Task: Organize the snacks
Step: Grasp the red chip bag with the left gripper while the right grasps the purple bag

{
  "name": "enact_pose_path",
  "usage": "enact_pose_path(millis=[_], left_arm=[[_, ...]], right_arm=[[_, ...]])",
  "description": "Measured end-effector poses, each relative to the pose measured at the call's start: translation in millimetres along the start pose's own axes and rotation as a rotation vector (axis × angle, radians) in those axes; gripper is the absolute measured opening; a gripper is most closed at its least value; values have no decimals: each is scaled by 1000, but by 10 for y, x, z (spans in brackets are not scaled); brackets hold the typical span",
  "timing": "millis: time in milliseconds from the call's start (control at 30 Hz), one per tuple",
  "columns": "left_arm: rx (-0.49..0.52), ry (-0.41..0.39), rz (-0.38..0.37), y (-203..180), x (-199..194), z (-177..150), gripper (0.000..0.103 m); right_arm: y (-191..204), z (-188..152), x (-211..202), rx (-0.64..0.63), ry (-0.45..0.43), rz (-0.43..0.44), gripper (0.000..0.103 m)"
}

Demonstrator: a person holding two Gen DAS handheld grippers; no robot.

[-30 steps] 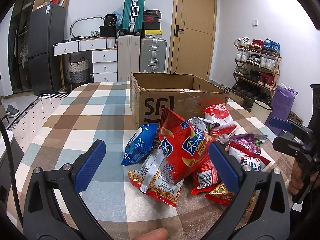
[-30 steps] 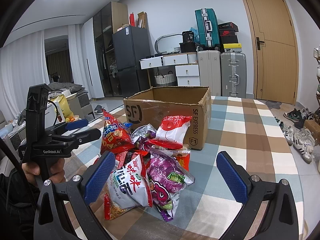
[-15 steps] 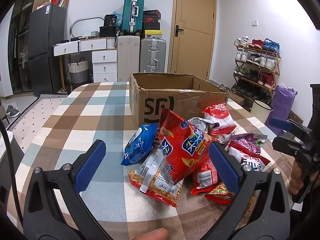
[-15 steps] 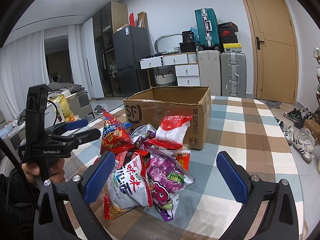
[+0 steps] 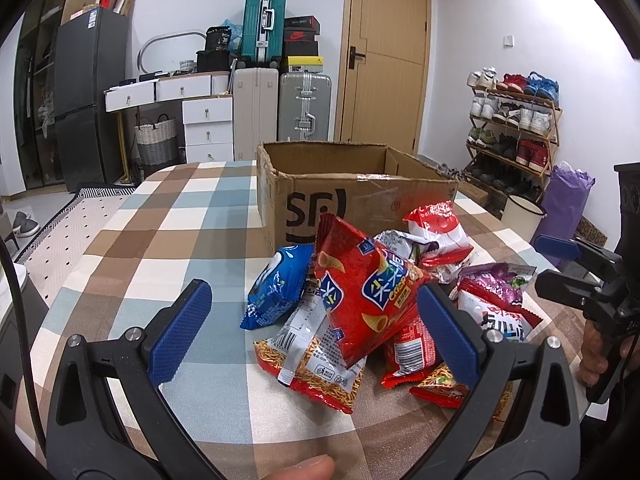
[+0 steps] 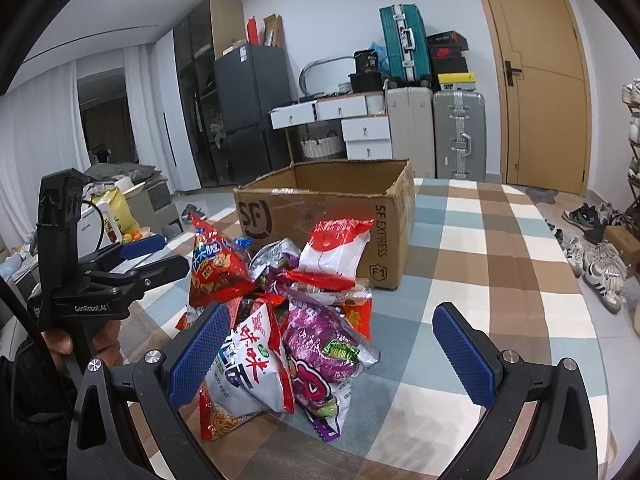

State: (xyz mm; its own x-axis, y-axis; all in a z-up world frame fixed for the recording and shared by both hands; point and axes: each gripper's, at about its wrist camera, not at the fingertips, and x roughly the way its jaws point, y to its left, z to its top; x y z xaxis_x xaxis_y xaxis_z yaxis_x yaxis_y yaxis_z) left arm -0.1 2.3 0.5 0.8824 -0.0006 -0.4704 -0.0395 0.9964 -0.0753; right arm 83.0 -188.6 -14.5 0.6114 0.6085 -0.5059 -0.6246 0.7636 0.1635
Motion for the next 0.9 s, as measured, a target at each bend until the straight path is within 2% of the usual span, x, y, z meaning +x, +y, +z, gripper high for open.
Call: enact_pose_path(millis=[67, 167, 300, 633, 900], left_arm=[[-2, 5, 4, 6, 3, 0, 102], [3, 33, -13, 7, 28, -6, 102], [13, 53, -24, -23, 61, -14, 102], [12, 124, -20, -83, 271, 16, 102], [1, 171, -58, -93, 510, 113, 102]], right_arm=[[11, 5, 15, -4, 12, -11, 103], [-35, 21, -19, 17, -9, -86, 103], [-130, 27, 30, 26, 85, -80, 103], [-208, -40, 224, 61, 178, -102, 103], [-260, -56, 351, 84, 230, -46, 102]])
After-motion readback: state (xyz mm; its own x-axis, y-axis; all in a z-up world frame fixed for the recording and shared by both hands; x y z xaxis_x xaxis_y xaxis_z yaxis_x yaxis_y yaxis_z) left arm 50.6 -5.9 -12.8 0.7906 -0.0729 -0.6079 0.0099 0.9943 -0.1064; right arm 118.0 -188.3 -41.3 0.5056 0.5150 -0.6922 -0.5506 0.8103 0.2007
